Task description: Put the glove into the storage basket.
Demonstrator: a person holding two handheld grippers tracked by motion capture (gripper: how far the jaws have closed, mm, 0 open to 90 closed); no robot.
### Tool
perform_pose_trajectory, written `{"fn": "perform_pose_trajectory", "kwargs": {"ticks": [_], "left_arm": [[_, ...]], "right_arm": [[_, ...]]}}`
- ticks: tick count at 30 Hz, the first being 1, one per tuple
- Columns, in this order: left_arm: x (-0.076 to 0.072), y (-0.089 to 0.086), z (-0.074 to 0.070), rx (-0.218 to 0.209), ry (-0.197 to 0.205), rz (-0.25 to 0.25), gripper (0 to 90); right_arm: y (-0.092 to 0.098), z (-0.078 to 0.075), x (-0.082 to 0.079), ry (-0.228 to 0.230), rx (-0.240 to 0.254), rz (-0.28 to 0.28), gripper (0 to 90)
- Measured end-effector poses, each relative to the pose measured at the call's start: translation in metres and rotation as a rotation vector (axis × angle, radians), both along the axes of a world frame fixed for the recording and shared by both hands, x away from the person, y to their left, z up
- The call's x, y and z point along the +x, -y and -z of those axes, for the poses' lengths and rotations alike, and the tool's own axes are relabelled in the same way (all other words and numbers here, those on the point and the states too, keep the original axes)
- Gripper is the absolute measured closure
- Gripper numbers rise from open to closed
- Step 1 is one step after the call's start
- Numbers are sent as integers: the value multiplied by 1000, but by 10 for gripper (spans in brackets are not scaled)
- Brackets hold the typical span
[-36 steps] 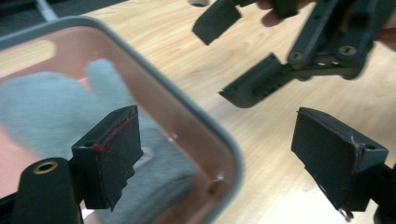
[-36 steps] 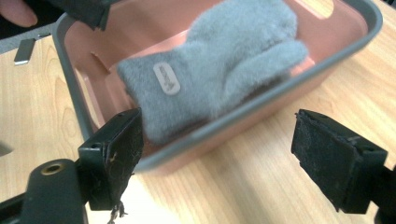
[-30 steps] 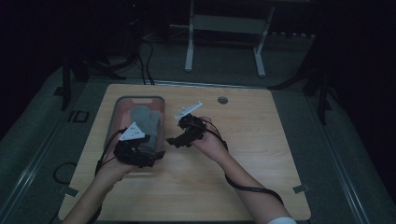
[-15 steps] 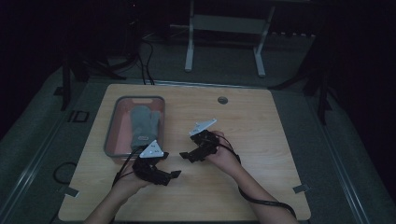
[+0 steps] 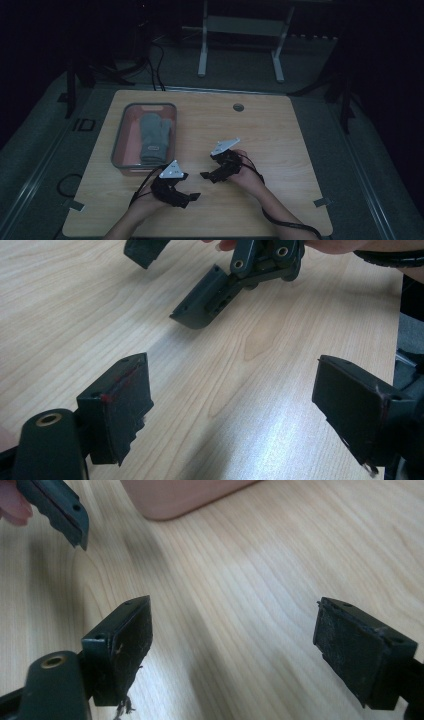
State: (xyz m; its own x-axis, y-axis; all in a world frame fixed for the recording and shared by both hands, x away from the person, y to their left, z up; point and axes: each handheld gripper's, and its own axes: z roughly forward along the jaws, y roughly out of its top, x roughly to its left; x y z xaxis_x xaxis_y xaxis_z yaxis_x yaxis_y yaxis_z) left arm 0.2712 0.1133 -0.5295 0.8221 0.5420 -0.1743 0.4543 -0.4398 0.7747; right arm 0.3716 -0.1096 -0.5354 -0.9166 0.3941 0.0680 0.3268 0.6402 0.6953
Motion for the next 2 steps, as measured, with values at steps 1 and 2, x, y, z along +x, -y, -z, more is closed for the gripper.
{"fn": "perform_pose_trajectory", "kwargs": {"ticks": [1, 2], "left_arm": [[0, 0, 1, 0, -3, 2, 163], [0, 0, 1, 0, -3, 2, 163]], "right_arm": [[2, 1, 0, -2, -4, 1, 159], [3, 2, 0, -4, -5, 2, 159]]}}
